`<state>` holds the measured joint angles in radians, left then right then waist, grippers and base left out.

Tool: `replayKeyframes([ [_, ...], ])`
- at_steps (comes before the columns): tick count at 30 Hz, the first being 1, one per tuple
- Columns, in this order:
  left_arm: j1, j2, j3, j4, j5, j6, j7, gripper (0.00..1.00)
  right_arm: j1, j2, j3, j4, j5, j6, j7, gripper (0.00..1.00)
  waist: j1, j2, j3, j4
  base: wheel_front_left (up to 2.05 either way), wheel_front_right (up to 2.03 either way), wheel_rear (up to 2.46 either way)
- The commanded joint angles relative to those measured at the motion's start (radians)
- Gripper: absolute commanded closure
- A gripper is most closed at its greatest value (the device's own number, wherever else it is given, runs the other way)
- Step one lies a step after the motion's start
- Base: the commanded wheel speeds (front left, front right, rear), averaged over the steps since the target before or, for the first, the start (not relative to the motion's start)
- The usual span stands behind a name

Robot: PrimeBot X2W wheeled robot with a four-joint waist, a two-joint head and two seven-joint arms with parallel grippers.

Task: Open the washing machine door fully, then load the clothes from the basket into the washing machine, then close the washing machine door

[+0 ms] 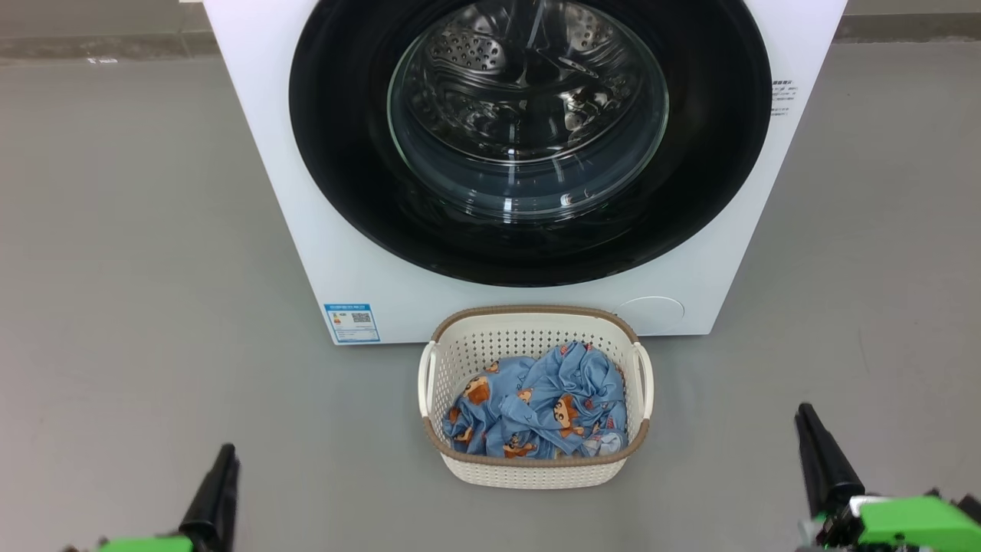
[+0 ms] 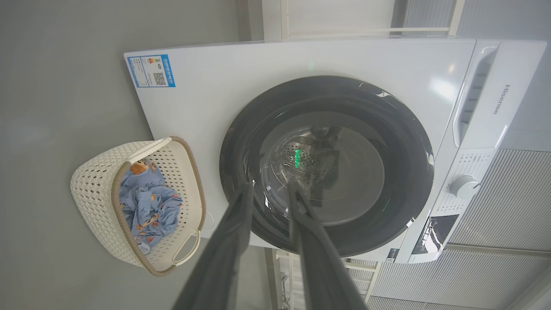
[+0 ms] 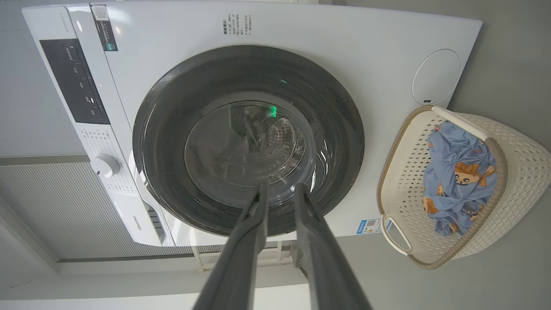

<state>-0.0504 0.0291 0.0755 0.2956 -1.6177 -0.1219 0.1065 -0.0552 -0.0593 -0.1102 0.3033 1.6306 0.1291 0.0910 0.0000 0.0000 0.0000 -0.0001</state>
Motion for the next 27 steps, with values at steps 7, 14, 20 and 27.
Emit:
replayKeyframes([
  [7, -0.006, 0.001, -0.004, -0.012, 0.006, 0.0, -0.013, 0.0, -0.007, 0.0, 0.01, -0.01, -0.004, 0.0, -0.012, 0.0, 0.0015, 0.0, 0.0, 0.001, 0.0, 0.0, 0.0],
  [14, -0.011, 0.003, -0.012, -0.029, 0.017, -0.001, -0.032, 0.0, -0.016, 0.001, 0.025, -0.023, -0.012, 0.0, -0.034, 0.0, 0.0001, 0.0, 0.002, 0.001, 0.0, 0.0, 0.0],
  [20, -0.016, 0.007, -0.02, -0.044, 0.028, -0.001, -0.05, 0.0, -0.025, -0.002, 0.042, -0.038, -0.026, 0.0, -0.052, 0.0, 0.0001, 0.0, 0.003, 0.001, 0.0, 0.0, 0.0],
  [27, -0.023, 0.016, -0.032, -0.061, 0.048, -0.002, -0.073, 0.0, -0.035, -0.006, 0.061, -0.06, -0.045, 0.0, -0.072, 0.0, 0.0001, 0.0, 0.005, 0.001, 0.0, 0.0, 0.0],
])
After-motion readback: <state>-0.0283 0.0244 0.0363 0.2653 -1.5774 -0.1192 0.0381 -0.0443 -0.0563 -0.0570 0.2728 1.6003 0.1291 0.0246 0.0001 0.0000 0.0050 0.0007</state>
